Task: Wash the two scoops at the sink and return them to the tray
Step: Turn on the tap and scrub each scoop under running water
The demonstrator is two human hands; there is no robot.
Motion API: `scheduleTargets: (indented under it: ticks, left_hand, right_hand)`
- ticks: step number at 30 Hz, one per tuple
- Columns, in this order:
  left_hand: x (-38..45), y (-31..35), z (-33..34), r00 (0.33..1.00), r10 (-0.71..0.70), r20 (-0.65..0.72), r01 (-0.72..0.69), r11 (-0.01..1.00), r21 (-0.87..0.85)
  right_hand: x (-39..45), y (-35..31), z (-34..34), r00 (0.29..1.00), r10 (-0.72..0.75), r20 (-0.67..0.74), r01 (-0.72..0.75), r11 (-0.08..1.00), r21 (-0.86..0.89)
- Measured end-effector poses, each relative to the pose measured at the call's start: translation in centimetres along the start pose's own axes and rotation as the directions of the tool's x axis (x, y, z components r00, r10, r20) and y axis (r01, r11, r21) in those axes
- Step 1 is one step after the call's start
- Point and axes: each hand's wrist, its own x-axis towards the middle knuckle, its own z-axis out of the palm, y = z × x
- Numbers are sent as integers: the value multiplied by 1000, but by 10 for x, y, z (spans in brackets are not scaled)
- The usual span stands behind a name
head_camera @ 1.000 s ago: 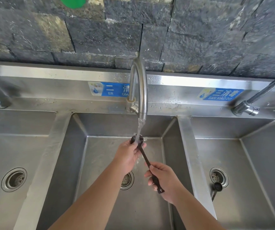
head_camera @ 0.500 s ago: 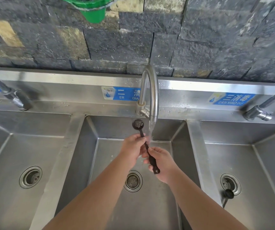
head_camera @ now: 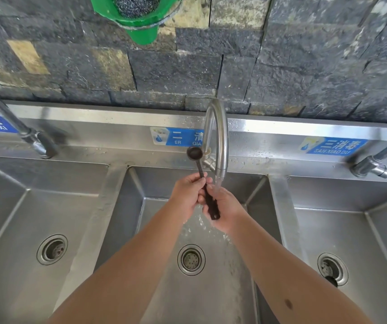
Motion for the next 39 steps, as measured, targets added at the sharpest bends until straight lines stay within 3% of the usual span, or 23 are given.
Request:
scheduleTargets:
  ticks: [7, 13, 16, 19, 25, 28, 33, 37, 39]
  left_hand:
    - [-1, 13, 0, 997, 66, -27, -67, 997, -50]
    - [-13, -9, 3, 1000, 0, 25, 1, 999, -43]
    - [-19, -18, 5, 999, -26, 36, 29, 996, -89]
    - [-15, -27, 3, 997, -73, -40, 66, 984, -166]
    - [-20, -40, -4, 994, -79, 80, 80, 997, 0]
    - [-27, -51, -2, 991, -117, 70, 117, 993, 6]
    - [-32, -55, 0, 992, -123, -18, 122, 991, -54]
    - [-33, -51, 0, 994, -105, 7, 105, 986, -128]
    - [-31, -49, -1, 998, -66, 20, 68, 994, -81]
  right_hand:
    - [3, -8, 14, 1000, 18, 22, -20, 995, 93]
    - [-19, 5, -14, 994, 6, 110, -19, 993, 118]
    - [-33, 18, -31, 1000, -27, 2, 27, 998, 56]
    - [-51, 35, -47, 994, -44, -104, 43, 999, -6]
    - [-85, 66, -60, 953, -142, -267, 78, 968, -236]
    - [-97, 77, -61, 936, -211, -280, 140, 957, -254]
    - [-110, 89, -63, 955, -189, -228, 157, 976, -148]
    - [-98, 80, -53, 953, -204, -224, 178, 975, -130]
    - [-88, 69, -44, 954, -216, -209, 190, 972, -139]
